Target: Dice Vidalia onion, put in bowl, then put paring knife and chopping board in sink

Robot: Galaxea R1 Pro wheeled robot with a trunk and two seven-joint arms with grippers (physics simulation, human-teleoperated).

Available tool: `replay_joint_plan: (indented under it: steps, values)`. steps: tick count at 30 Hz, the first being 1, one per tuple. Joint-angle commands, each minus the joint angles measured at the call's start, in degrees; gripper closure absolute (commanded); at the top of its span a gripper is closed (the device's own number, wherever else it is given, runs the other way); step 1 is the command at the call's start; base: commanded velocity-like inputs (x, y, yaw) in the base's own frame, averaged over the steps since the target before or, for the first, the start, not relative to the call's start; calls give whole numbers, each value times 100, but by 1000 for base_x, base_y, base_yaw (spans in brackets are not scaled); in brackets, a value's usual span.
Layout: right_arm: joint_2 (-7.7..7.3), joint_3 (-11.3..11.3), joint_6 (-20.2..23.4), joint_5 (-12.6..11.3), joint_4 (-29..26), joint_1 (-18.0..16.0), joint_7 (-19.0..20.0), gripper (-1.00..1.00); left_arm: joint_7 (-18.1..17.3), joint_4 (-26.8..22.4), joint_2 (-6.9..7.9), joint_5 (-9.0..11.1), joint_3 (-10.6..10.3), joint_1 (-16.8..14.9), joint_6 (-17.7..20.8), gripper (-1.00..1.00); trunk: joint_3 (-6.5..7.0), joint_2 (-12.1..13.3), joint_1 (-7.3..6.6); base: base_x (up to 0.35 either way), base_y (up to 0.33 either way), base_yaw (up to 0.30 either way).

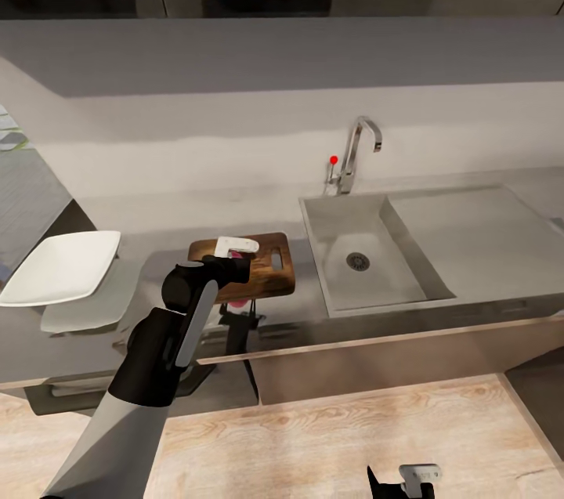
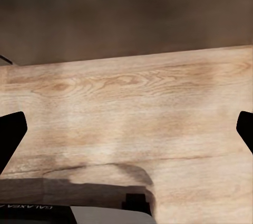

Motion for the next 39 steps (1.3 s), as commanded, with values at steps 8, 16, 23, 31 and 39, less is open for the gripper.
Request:
replay_joint_plan:
  steps: [8,16,23,31,39]
  values:
    - [9,-48,-24,46,-4,-6,50,-100,57,-1,0,60,-4,-5,21,100,-49,-7,1,0,0,0]
    - [9,-48,-24,44,-4,-6,51,-100,57,-1,1,60,-4,-5,21,100,-92,-7,1,0,0,0]
    - [9,-48,-24,44,-4,-6,51,-100,57,-1,0,60,-5,-5,21,100,-130,-7,1,0,0,0]
    - [9,-48,-24,46,-4,-6,51,-100,57,-7,0,60,-4,-5,21,100,-175,-7,1,0,0,0]
    - [9,-48,-24,46,-4,-6,51,-100,57,-3,0,60,-4,-5,21,100,-223,-7,1,0,0,0]
